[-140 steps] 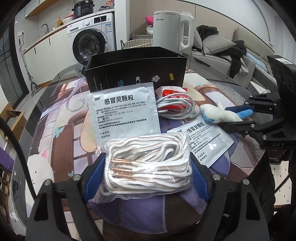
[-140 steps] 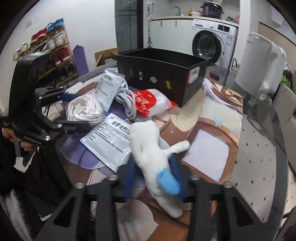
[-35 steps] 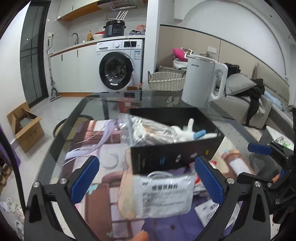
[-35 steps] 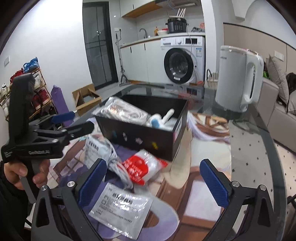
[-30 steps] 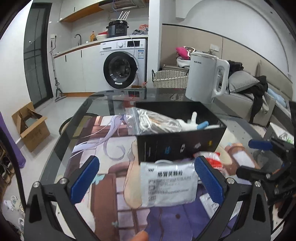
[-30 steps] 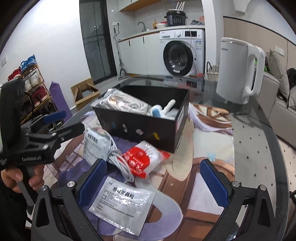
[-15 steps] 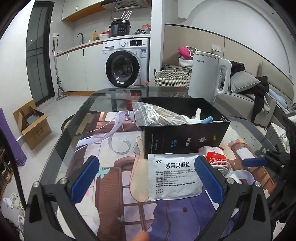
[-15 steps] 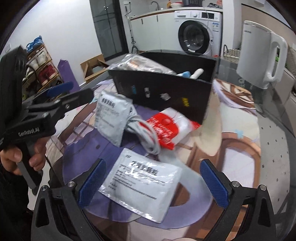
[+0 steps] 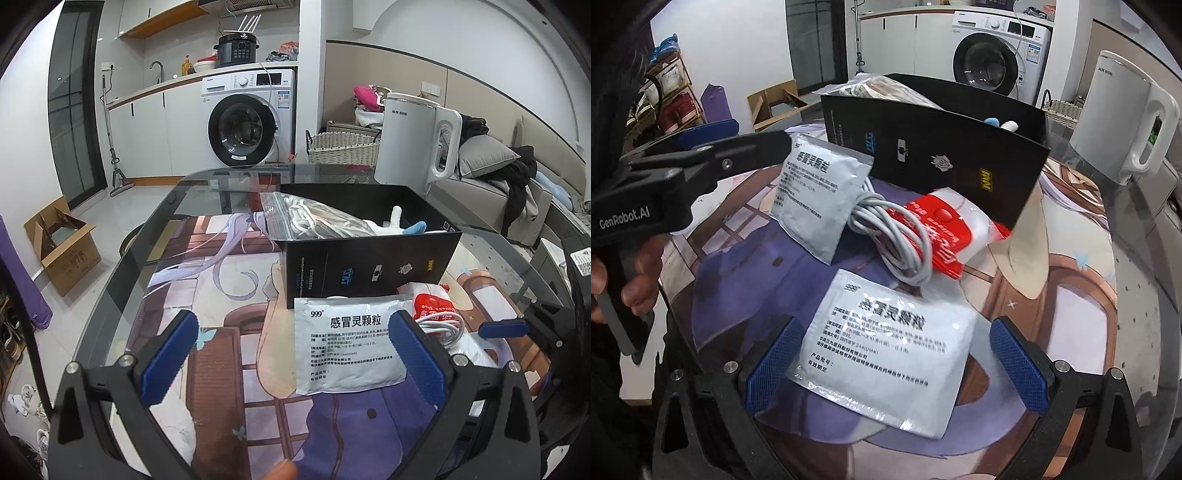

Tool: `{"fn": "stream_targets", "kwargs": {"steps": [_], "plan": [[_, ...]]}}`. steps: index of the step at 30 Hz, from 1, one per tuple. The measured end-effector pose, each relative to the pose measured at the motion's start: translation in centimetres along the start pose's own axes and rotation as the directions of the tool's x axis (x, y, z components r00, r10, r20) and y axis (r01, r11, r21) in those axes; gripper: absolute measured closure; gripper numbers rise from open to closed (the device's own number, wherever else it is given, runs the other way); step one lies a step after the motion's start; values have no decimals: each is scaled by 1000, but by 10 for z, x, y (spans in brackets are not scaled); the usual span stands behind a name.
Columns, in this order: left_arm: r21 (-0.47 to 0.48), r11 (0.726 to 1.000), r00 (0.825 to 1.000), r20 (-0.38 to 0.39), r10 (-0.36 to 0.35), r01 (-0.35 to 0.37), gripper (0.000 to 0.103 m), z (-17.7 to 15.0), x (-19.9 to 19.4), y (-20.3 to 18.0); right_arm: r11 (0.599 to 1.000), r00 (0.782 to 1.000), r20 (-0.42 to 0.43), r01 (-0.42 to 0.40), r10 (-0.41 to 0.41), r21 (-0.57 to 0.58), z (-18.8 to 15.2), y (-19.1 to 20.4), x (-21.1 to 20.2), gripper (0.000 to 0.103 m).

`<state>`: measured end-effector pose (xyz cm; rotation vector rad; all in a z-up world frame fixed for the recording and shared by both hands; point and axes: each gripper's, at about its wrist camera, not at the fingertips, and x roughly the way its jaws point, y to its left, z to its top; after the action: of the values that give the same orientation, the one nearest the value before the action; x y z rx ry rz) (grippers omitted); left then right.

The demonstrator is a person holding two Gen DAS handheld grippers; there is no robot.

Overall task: Organize soft objects
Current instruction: 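Move the right tool down to the white medicine sachet on the table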

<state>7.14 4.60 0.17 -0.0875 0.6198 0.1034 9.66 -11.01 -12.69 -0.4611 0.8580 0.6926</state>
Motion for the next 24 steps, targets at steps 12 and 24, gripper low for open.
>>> {"fn": "stream_targets", "kwargs": {"steps": [12, 24], "plan": [[43, 996, 996, -36, -78, 80, 0, -2, 0, -10, 1000, 1000, 11, 8, -9, 27, -10, -36, -7, 1], [94, 993, 996, -53, -72, 76, 0, -6, 3, -22, 1000, 999, 43, -24, 24, -12, -10, -30, -11, 23]]}}
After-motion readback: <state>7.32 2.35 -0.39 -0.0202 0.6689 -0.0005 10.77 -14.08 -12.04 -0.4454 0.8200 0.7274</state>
